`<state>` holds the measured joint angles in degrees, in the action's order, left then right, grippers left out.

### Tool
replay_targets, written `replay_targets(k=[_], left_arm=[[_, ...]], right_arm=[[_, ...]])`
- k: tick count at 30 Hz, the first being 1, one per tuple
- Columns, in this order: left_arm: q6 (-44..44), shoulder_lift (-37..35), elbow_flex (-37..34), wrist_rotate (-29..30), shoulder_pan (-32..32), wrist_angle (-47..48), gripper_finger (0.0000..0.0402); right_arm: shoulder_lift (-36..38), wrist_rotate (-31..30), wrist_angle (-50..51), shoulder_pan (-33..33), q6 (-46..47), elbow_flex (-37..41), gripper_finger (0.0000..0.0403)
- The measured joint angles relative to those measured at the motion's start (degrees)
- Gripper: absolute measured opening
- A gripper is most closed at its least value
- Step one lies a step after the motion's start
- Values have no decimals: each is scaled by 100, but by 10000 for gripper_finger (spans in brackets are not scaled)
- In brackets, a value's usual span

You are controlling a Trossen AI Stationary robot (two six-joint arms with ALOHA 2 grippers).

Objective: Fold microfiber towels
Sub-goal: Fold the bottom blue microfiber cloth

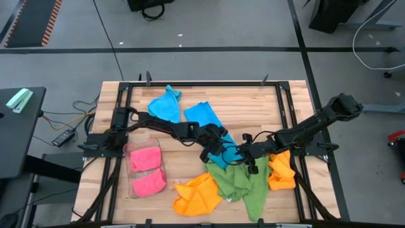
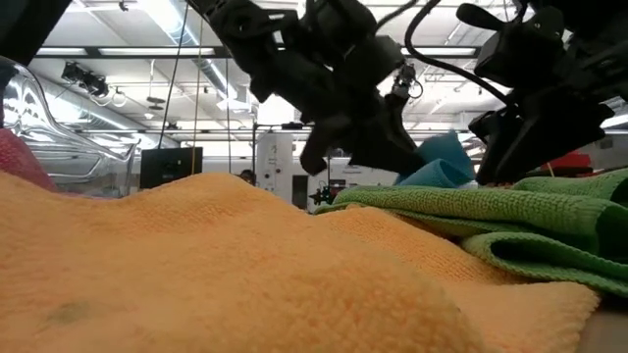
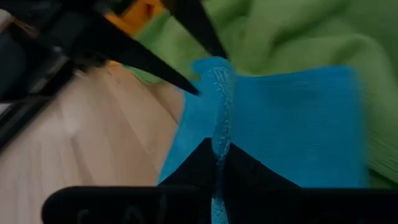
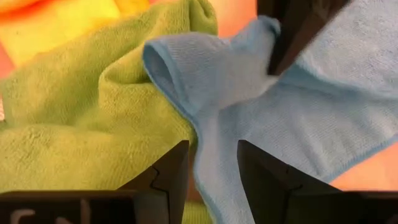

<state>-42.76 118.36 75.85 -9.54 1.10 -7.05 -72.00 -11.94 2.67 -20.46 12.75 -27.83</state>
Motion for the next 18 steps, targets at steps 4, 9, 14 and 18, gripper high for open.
replay_targets(k=[4, 9, 14, 18], left_arm=[[8, 171, -8, 112, -34, -195, 19], [103, 275, 4, 146, -35, -352, 29], [464, 370, -8, 198, -33, -550, 60], [582, 370, -8, 203, -35, -630, 100]], right_arm=[[-37, -30, 6, -10, 40, -2, 144], [-24, -149, 84, -40, 79, 0, 144], [-9, -159, 96, -36, 36, -2, 144], [-9, -157, 191, -36, 94, -2, 144]])
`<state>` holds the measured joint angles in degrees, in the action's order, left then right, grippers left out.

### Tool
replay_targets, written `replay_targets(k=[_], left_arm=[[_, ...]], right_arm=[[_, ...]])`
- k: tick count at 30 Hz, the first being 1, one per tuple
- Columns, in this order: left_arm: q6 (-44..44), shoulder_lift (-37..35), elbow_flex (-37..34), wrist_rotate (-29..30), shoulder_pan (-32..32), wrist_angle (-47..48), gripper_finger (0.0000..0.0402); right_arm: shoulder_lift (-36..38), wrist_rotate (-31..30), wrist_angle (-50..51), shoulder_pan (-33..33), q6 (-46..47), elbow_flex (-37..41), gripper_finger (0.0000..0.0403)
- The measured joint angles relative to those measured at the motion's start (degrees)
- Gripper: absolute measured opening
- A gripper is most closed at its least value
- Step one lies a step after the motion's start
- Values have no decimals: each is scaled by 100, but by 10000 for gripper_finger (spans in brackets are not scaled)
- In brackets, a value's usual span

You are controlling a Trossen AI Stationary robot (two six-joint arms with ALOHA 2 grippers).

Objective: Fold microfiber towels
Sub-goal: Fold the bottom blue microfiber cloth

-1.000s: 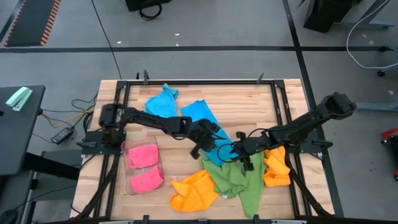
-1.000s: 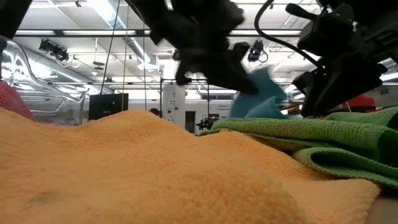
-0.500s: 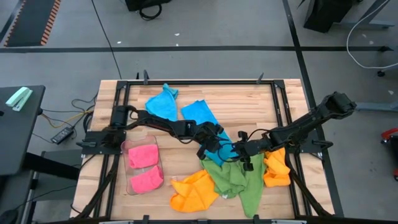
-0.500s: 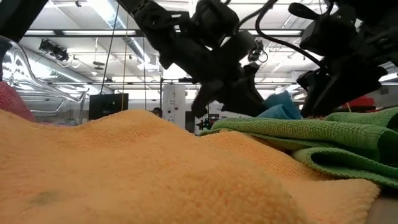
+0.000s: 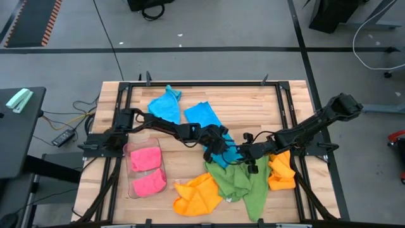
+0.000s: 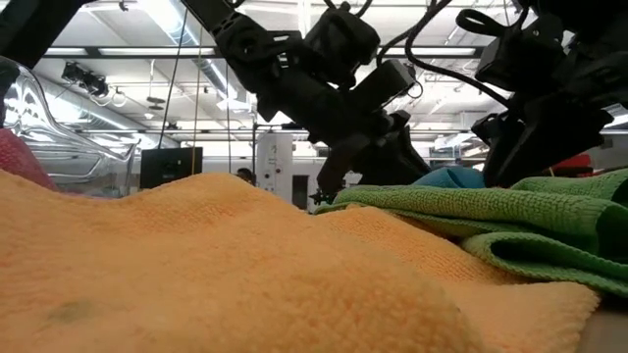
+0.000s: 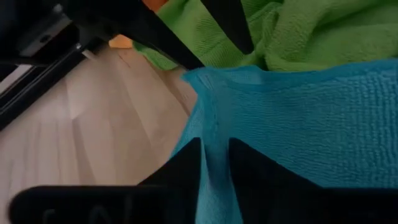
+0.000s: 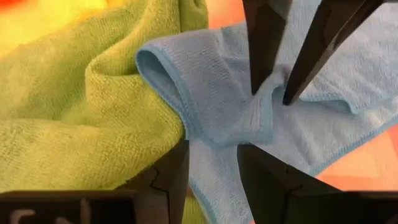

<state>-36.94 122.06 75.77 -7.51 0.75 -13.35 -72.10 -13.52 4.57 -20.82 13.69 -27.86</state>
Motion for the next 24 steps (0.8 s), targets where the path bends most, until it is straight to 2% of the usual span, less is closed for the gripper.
replay_targets(k=[6, 10, 14, 17, 20, 24], left_arm=[[240, 0, 1, -2, 2, -100, 161], [343, -49, 0, 144, 0, -75, 179], [343, -231, 2, 239, 0, -15, 175], [344, -306, 6, 242, 2, 150, 166], [271, -348, -2, 400, -56, 492, 157], [152, -363, -2, 893, -271, 723, 144]], right_arm=[[27, 0, 271, 0, 319, 0, 144], [139, 2, 552, 0, 721, 0, 144], [386, -9, 949, 3, 1221, 0, 144], [577, -230, 1202, 7, 1314, 0, 144], [722, -530, 1197, 7, 1028, 0, 144], [770, -1129, 832, 11, 302, 0, 144]])
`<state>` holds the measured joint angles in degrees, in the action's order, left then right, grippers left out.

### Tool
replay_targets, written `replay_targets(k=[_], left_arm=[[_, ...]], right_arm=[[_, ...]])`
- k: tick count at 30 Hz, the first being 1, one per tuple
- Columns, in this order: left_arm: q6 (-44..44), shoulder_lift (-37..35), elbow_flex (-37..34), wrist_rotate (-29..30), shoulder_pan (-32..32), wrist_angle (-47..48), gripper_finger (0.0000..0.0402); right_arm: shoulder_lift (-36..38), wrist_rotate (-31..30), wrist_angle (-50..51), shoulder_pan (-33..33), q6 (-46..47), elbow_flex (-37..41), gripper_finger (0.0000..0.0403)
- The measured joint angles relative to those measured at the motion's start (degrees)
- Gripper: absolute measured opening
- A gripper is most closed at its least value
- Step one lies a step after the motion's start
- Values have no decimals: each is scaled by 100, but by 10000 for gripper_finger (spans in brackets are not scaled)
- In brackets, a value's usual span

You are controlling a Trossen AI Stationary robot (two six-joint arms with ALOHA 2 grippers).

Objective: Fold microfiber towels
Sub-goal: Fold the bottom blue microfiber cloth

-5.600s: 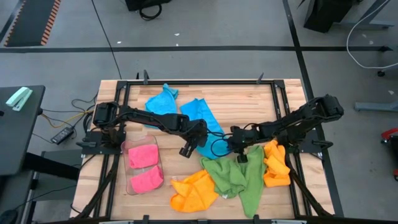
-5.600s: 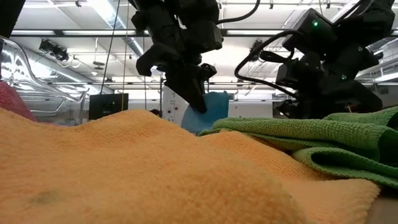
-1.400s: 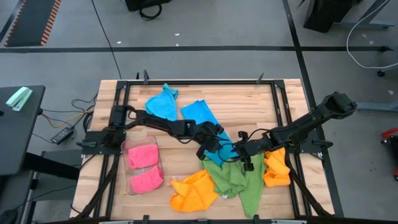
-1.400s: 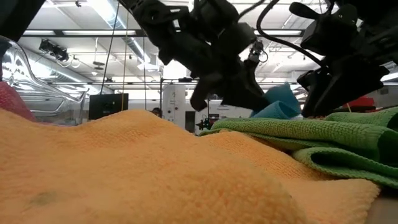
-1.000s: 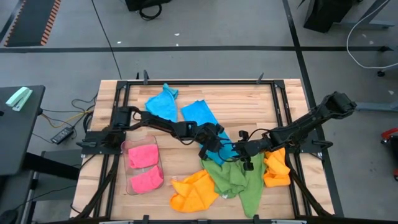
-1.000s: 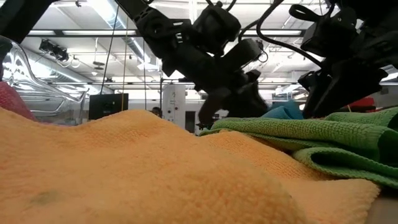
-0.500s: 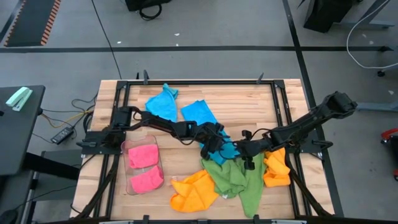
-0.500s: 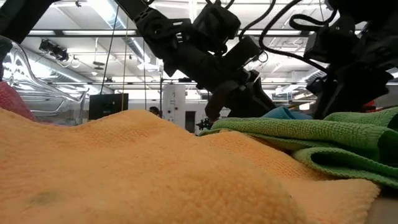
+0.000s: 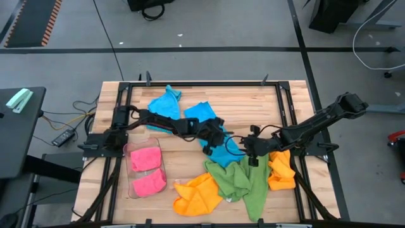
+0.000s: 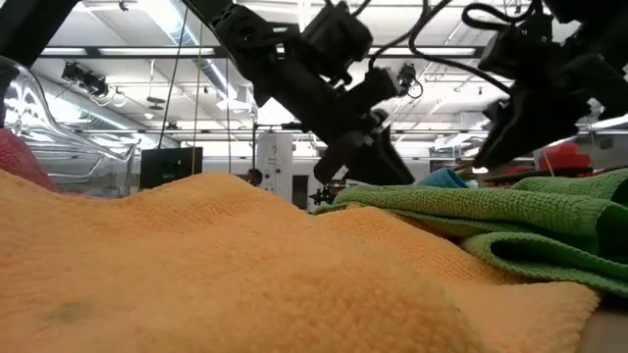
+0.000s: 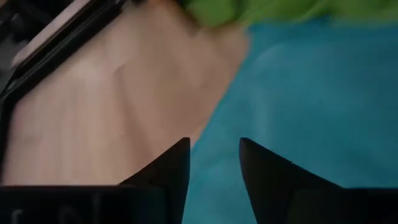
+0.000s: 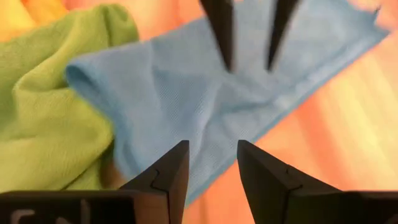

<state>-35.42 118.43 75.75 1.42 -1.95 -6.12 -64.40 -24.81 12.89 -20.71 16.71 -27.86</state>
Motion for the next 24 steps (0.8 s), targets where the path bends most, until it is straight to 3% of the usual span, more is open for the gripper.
replay_targets(k=[10, 24], left_arm=[[479, 0, 2, 48, -510, 567, 126], [516, 0, 2, 362, -1064, 1114, 117]], right_arm=[[-890, 238, -1238, 396, -969, 0, 144], [-1952, 723, -2475, 1566, -2275, 0, 144]])
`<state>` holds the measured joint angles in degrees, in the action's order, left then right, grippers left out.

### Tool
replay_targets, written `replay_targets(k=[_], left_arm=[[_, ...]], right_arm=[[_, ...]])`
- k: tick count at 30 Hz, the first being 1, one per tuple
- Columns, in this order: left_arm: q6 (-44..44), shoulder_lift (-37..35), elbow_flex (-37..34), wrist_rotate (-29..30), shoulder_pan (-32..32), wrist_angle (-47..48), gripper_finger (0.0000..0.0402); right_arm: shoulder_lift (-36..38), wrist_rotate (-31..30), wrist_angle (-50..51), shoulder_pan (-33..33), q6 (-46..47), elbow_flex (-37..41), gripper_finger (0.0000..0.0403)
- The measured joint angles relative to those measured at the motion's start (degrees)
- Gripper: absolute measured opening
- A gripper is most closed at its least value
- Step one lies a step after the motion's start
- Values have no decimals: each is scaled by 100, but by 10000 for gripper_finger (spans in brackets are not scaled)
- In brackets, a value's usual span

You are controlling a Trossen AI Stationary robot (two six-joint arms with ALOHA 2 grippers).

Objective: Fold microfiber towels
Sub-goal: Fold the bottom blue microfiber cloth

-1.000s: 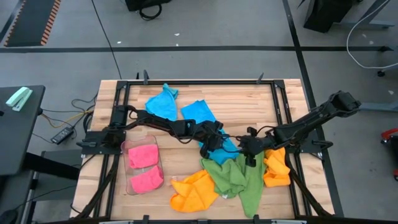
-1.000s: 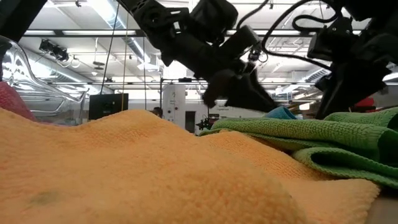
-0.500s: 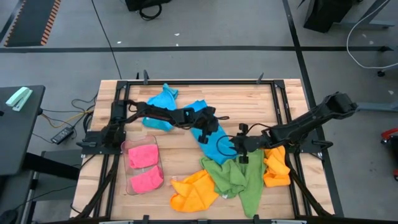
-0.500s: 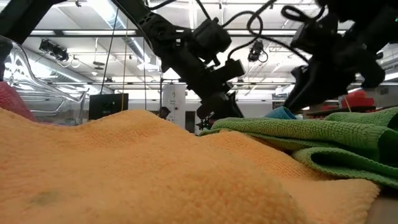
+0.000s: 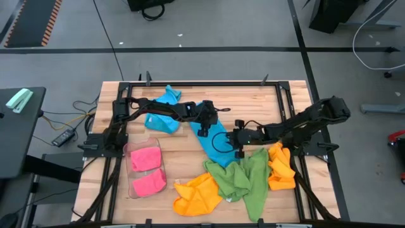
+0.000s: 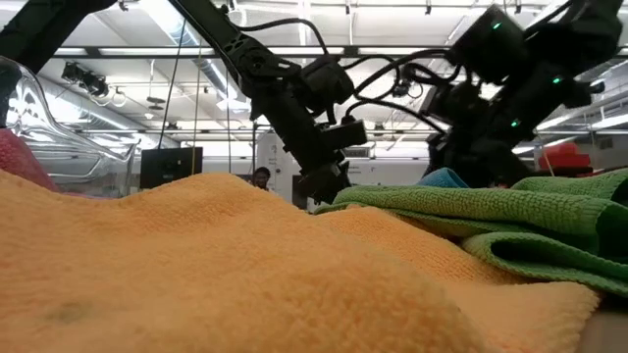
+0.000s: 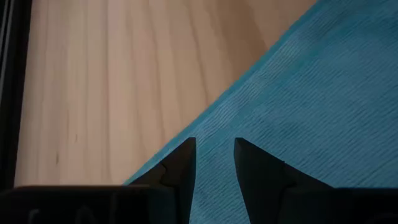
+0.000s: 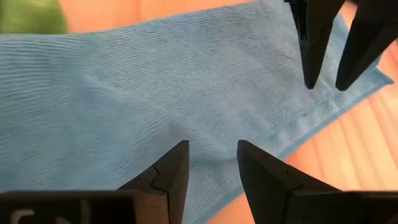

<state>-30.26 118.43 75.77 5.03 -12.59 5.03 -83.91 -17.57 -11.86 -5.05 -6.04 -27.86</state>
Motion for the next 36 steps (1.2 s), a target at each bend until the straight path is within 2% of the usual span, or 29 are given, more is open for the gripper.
replay_targets(k=[7, 15, 22, 32, 36], left_arm=[[-15, 0, 0, -12, 59, 138, 110], [-33, 0, 0, -13, 235, 198, 110], [-95, 0, -4, -86, 335, 488, 109], [-16, -2, -4, 125, 65, 306, 107], [262, -2, -3, 132, -44, 246, 107]], right_arm=[[-290, 658, -250, 623, -445, 0, 144], [-456, 541, -146, 1102, -515, 0, 144], [-108, 423, 98, 1090, -597, -9, 144], [270, 1755, 154, 724, -673, -9, 144], [268, 1807, 223, 627, -602, -7, 145]])
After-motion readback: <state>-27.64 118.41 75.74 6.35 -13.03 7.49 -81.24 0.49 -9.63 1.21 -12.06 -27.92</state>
